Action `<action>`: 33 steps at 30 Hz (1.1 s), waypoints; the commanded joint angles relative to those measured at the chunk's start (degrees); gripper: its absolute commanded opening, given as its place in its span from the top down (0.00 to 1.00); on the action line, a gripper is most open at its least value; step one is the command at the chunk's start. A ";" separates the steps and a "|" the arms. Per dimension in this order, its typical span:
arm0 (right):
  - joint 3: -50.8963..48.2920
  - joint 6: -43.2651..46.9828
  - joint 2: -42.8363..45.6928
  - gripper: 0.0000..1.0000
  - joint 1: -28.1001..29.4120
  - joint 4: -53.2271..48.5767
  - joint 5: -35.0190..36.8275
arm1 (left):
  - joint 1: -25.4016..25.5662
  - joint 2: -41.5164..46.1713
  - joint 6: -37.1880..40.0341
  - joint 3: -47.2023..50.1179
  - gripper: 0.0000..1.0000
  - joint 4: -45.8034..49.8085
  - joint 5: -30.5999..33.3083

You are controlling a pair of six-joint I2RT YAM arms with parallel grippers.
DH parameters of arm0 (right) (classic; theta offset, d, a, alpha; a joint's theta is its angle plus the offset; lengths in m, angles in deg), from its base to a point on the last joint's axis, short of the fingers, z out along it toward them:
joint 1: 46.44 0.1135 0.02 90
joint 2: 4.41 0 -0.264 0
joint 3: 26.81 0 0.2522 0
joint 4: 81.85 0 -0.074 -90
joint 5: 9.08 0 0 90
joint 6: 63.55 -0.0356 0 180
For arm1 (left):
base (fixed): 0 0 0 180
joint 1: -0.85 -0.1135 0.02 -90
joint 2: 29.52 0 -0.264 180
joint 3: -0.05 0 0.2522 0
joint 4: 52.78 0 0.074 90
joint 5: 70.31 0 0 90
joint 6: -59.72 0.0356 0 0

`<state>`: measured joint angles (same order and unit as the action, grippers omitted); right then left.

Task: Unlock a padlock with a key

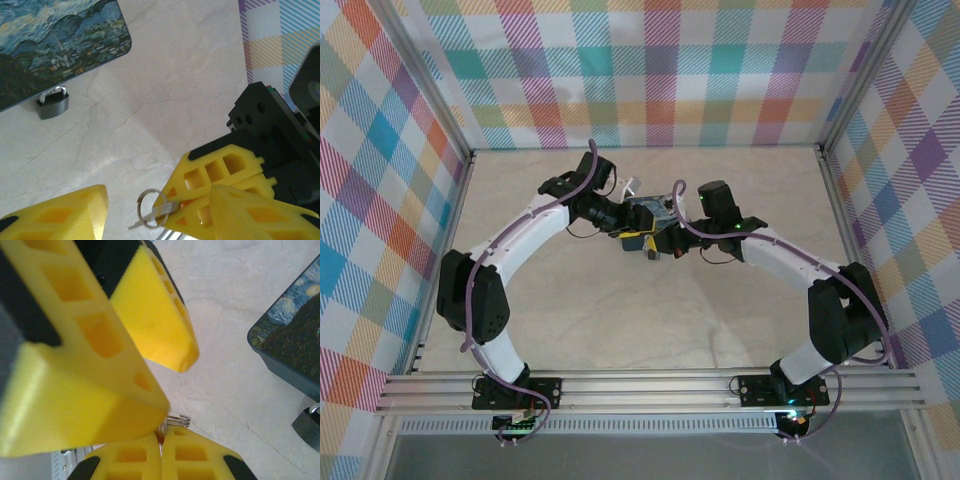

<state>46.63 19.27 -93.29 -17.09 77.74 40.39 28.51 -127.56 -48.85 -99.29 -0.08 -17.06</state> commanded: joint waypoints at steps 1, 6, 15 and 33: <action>-0.44 -3.26 -1.53 0.99 -0.42 1.08 -0.92 | -1.75 3.95 -3.09 3.82 0.44 -4.07 0.98; -0.88 -10.80 -2.49 0.99 -1.65 5.24 -2.24 | -3.21 8.46 -10.29 14.00 0.46 -14.91 0.88; -0.45 -23.21 -5.10 0.98 -1.89 10.81 -5.45 | -3.31 10.68 -19.87 22.85 0.57 -30.01 -2.38; 0.68 -34.71 -8.90 0.98 -2.53 19.18 -7.92 | -3.66 11.82 -23.10 25.20 0.64 -32.25 -2.52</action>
<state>46.56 -11.85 -101.27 -19.13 92.03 34.81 25.50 -117.76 -71.43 -74.90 -31.69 -19.23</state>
